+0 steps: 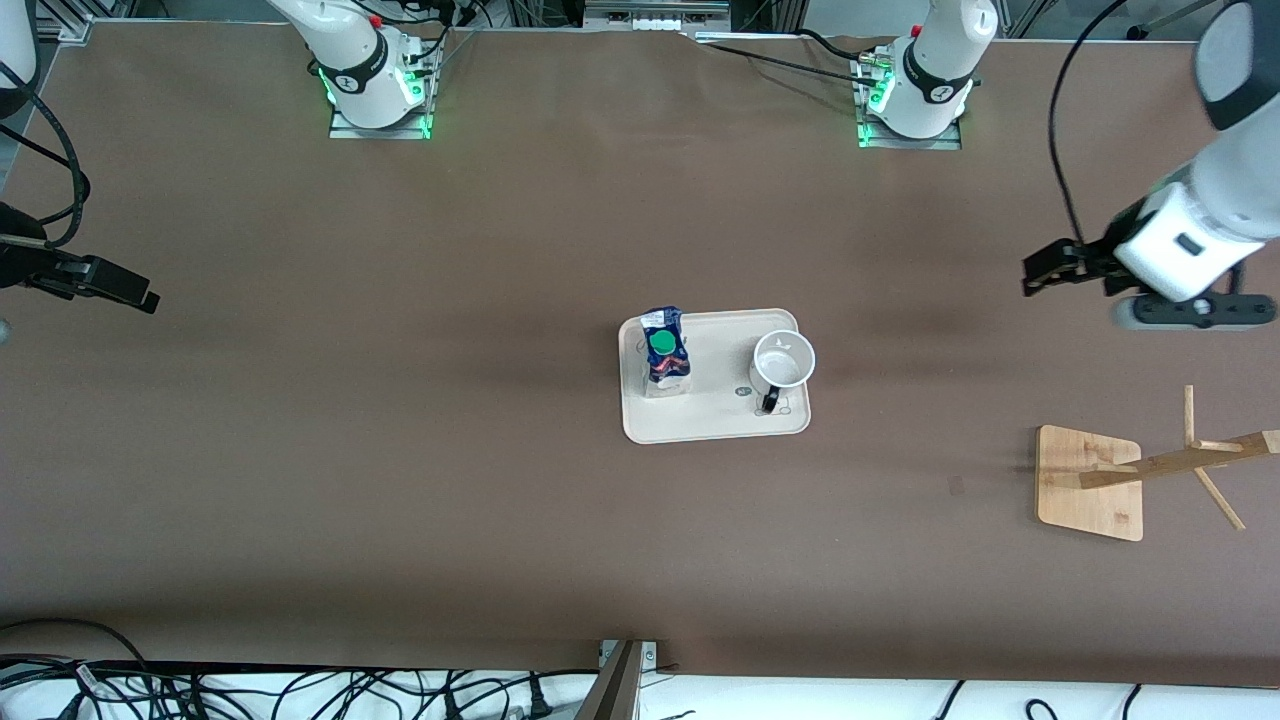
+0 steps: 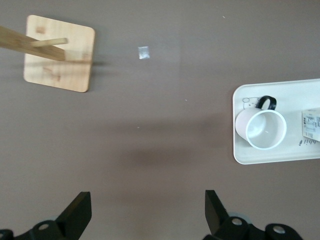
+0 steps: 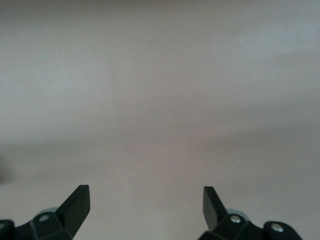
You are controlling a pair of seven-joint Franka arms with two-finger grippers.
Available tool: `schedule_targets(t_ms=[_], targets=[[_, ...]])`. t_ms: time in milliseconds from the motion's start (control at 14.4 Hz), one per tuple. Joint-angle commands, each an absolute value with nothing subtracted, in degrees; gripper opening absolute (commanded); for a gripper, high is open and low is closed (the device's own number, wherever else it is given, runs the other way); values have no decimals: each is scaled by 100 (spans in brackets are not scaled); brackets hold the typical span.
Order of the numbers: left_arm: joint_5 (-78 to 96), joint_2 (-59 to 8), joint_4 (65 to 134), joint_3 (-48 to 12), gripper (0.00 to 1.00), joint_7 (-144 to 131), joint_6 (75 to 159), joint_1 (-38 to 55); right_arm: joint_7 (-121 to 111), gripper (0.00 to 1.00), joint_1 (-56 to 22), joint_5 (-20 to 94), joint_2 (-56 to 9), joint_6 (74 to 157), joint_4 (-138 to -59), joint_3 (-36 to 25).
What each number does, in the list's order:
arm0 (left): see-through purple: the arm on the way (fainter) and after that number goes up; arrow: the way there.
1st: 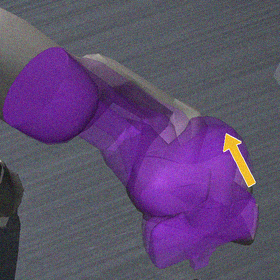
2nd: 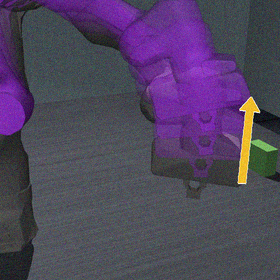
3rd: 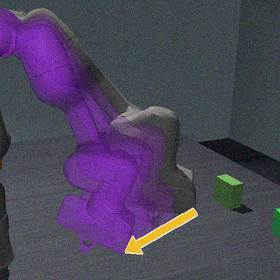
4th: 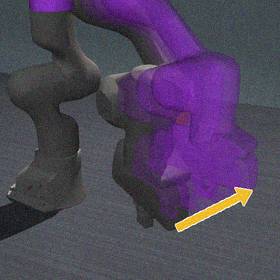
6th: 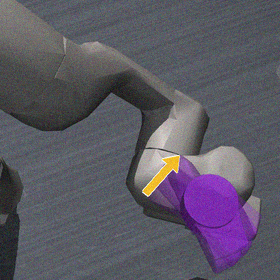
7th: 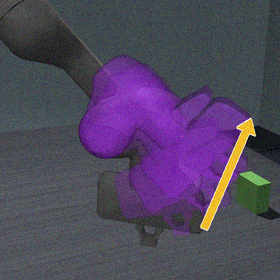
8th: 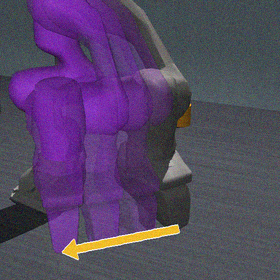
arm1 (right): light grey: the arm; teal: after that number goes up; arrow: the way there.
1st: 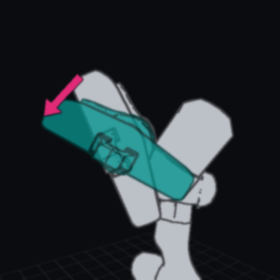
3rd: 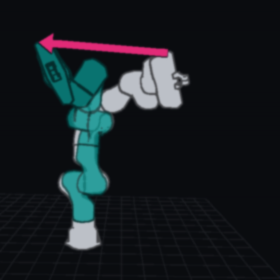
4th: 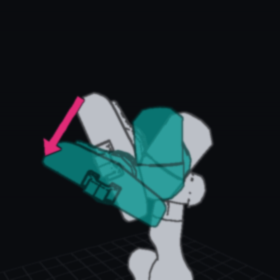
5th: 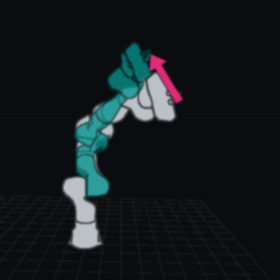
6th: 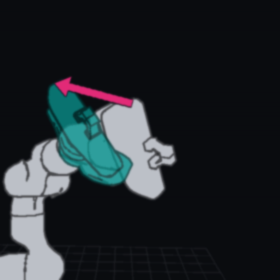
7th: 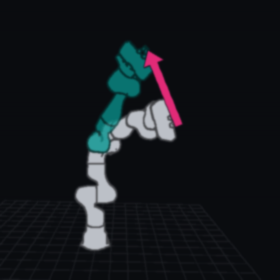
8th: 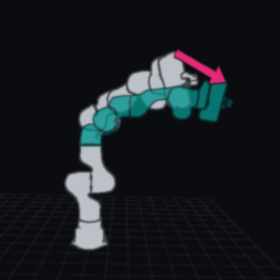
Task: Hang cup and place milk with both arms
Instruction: 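Move the left gripper toward the white mug on the tray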
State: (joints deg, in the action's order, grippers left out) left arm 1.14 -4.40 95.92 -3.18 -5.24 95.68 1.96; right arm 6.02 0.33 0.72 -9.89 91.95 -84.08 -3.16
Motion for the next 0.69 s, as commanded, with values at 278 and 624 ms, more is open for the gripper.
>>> schedule_targets(t_ms=[278, 624], targets=[[299, -1369, 9711, -623, 100, -1124, 10263, 1159, 677, 100, -123, 193, -1046, 9184, -8288, -246], [299, -2064, 10449, -984, 100, -1529, 11758, 1660, 449, 100, -176, 983, -1265, 9193, -8297, -211]])
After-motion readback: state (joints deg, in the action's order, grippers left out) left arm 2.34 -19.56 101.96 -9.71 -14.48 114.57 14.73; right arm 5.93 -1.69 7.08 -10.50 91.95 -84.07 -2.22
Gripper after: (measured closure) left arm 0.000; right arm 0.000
